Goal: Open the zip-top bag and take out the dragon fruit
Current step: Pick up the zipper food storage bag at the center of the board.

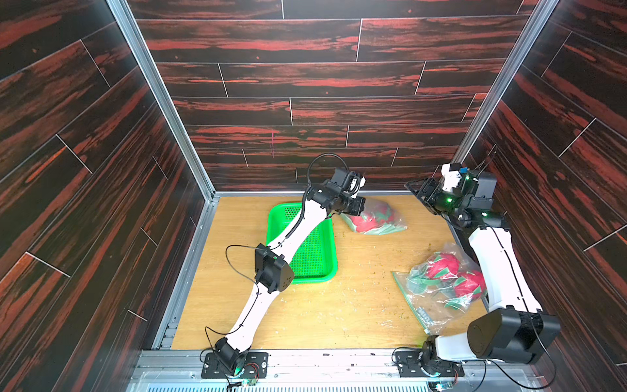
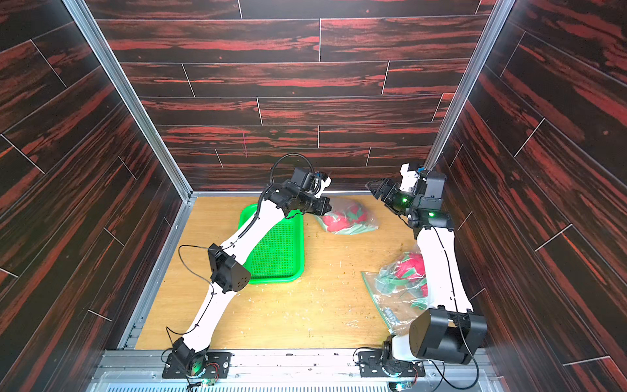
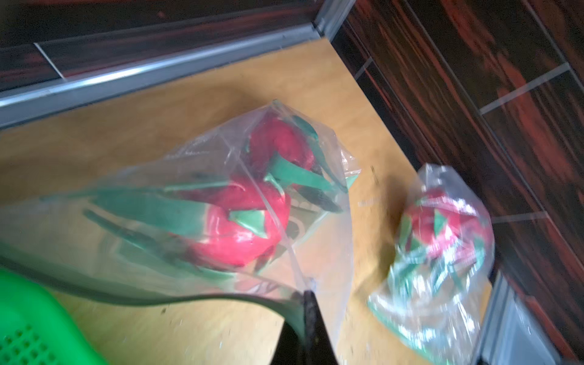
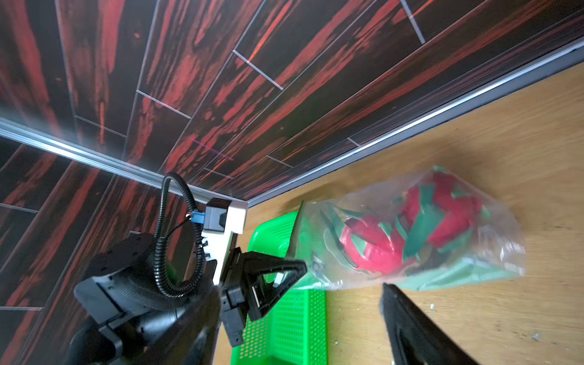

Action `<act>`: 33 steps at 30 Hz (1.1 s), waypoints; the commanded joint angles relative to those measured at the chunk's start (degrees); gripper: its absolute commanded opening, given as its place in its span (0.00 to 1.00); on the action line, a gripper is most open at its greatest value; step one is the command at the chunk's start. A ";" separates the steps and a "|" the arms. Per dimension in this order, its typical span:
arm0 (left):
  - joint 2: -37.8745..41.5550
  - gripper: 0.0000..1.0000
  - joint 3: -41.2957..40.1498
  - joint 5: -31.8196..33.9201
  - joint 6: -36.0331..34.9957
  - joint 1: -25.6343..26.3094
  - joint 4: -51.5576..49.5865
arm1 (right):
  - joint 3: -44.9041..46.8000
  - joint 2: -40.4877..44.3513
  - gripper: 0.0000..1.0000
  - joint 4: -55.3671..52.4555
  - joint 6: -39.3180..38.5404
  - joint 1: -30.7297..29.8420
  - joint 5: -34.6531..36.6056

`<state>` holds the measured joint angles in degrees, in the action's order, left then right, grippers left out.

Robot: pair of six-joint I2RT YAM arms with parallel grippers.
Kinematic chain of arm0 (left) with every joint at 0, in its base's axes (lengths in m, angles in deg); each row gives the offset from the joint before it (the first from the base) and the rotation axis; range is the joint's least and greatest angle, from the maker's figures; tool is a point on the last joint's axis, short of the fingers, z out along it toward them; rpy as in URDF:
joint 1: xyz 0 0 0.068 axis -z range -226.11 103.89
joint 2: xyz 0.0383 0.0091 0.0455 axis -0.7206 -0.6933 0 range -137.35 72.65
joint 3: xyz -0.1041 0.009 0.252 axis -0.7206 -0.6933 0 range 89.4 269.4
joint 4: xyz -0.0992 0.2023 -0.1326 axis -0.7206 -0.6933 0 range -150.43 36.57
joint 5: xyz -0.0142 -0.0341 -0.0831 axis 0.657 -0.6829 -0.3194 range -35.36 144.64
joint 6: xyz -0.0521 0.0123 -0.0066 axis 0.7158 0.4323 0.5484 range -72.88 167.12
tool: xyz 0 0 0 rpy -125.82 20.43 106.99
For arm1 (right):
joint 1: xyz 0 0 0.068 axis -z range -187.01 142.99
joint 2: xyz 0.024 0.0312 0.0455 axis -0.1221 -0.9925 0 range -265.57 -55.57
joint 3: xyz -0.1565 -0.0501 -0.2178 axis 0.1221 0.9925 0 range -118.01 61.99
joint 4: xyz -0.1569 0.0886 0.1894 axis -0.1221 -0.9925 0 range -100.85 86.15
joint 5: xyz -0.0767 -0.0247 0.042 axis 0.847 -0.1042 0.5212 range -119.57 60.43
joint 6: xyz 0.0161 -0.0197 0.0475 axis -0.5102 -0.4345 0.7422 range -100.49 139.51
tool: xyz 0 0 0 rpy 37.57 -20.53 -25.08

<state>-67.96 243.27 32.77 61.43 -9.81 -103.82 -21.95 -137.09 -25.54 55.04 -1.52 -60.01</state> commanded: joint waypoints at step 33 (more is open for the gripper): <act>19.38 0.00 1.06 -21.47 -33.48 -0.27 -25.79 | 10.15 -4.59 0.79 32.68 -35.26 -0.75 -45.47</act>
<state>-55.53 243.22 14.19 33.39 -10.10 -127.21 -14.85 -143.34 1.52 33.95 -1.84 -97.30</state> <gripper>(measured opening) 0.053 0.788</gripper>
